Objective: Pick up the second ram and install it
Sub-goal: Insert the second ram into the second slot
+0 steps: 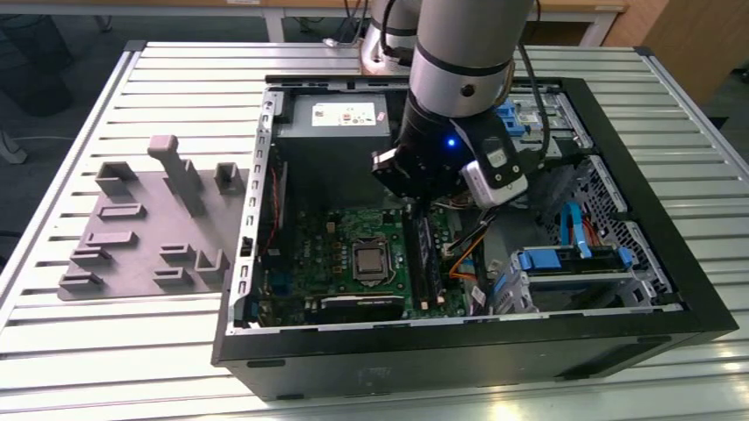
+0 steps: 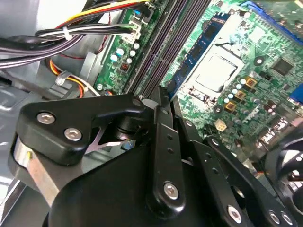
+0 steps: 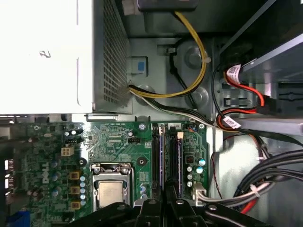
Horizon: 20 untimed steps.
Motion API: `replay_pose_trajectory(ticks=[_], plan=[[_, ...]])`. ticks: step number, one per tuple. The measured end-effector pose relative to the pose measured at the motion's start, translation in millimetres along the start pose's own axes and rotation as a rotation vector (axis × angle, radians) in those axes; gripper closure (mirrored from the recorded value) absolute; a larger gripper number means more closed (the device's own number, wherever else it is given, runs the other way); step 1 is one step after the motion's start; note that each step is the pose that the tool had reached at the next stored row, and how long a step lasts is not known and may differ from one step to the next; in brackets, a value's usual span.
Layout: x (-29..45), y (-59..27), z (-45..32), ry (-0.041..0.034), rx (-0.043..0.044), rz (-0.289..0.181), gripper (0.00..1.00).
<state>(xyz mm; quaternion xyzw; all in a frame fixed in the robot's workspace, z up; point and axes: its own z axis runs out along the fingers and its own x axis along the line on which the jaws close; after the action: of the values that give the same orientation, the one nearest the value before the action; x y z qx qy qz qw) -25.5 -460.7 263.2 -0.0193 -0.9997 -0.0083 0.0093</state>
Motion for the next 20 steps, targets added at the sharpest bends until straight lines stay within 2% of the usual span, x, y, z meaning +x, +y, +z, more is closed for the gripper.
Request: replay_pose_trajectory(ticks=[2, 20], plan=[[0.1, 0.1, -5.4, -0.0001, -0.0004, 0.0, 0.86], [0.1, 0.1, -5.4, 0.0001, -0.0002, -0.01, 0.86]])
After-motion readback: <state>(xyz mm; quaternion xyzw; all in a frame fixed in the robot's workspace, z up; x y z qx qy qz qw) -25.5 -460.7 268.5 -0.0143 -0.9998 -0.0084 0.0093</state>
